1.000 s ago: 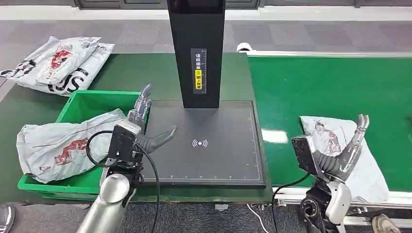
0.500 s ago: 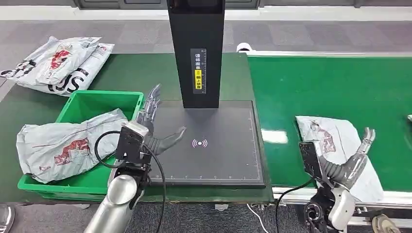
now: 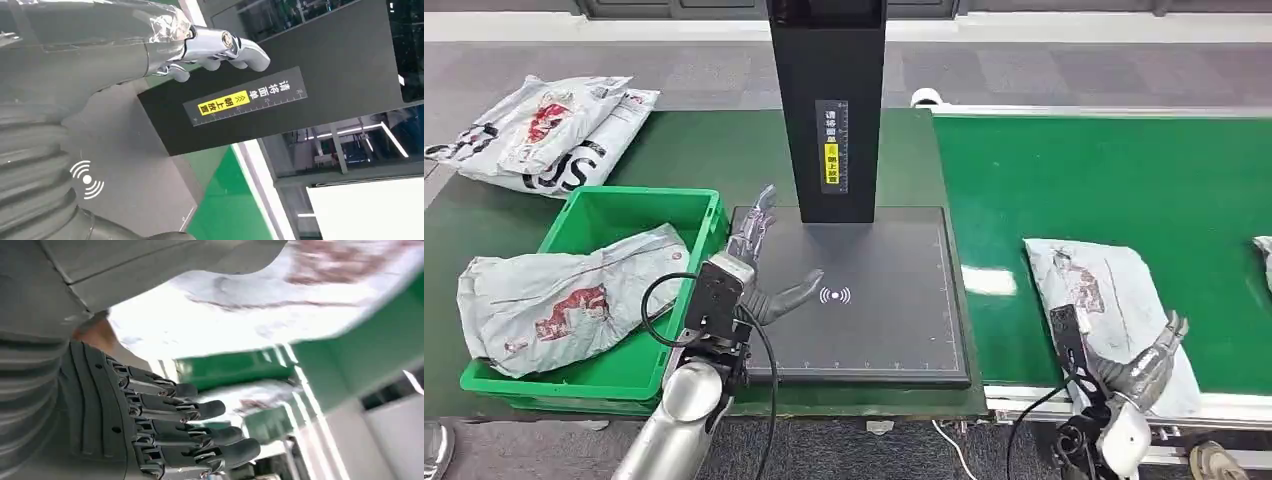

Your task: Moved the parcel from conveyor to table for the left to box.

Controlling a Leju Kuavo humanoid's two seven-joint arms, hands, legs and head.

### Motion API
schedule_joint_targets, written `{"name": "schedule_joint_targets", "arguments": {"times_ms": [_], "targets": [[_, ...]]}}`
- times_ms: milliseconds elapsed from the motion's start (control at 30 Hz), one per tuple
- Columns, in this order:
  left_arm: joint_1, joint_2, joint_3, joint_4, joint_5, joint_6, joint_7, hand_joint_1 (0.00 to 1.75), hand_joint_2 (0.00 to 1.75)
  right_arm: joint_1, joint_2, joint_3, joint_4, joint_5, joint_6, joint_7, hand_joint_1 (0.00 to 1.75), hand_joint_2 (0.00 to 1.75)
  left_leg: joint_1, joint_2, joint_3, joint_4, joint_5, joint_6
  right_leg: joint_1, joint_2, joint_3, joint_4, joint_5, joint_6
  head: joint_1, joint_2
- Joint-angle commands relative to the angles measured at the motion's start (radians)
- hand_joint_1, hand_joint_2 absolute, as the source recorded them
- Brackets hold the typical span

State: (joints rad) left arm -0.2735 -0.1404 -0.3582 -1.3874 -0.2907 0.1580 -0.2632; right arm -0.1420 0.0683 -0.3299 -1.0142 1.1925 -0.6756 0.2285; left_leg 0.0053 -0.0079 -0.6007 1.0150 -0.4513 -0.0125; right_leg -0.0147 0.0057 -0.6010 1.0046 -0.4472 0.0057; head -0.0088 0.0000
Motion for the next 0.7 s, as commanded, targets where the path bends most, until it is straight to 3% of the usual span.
{"name": "schedule_joint_targets", "arguments": {"times_ms": [33, 400, 433, 567, 600, 700], "targets": [[-0.001, 0.01, 0.006, 0.018, -0.012, -0.005, 0.012, 0.0, 1.75, -0.137, -0.042, -0.118, 0.337, 0.056, 0.0, 0.035, 0.0, 1.75, 0.001, 0.002, 0.005, -0.003, 0.0, 0.001, 0.001, 0.001, 0.005, -0.004, 0.001, 0.0, 0.0, 0.0], [0.018, 0.02, 0.022, -0.018, -0.023, 0.003, 0.012, 0.0, 1.75, -0.2, -0.057, -0.132, 0.483, 0.069, 0.039, 0.041, 0.0, 1.75, 0.0, 0.002, 0.002, -0.001, 0.0, 0.0, 0.0, 0.001, 0.002, -0.002, 0.0, -0.001, 0.0, 0.0], [0.02, 0.021, 0.025, -0.021, -0.024, 0.004, 0.012, 0.0, 1.75, -0.203, -0.057, -0.13, 0.49, 0.077, 0.039, 0.048, 0.1, 1.75, 0.0, 0.002, 0.003, -0.002, -0.001, 0.0, 0.0, 0.001, 0.003, -0.002, 0.0, -0.001, 0.0, 0.0], [0.02, 0.021, 0.025, -0.021, -0.024, 0.004, 0.012, 0.0, 1.75, -0.203, -0.057, -0.13, 0.49, 0.077, 0.039, 0.048, 0.1, 1.75, 0.0, 0.002, 0.003, -0.001, 0.0, 0.0, 0.0, 0.001, 0.003, -0.002, 0.0, 0.0, 0.0, 0.0], [0.022, 0.021, 0.026, -0.023, -0.025, 0.005, 0.011, 0.0, 1.75, -0.204, -0.055, -0.129, 0.491, 0.08, 0.041, 0.049, 1.75, 1.75, 0.0, 0.002, 0.004, -0.003, 0.0, 0.0, 0.001, 0.001, 0.004, -0.003, 0.0, -0.001, 0.0, 0.0], [0.033, 0.021, 0.033, -0.038, -0.032, 0.011, 0.011, 0.0, 1.75, -0.206, -0.054, -0.118, 0.494, 0.105, 0.056, 0.061, 1.75, 1.75, 0.0, 0.002, 0.003, -0.002, -0.001, 0.0, 0.001, 0.002, 0.003, -0.002, 0.0, -0.001, 0.0, 0.0]]}}
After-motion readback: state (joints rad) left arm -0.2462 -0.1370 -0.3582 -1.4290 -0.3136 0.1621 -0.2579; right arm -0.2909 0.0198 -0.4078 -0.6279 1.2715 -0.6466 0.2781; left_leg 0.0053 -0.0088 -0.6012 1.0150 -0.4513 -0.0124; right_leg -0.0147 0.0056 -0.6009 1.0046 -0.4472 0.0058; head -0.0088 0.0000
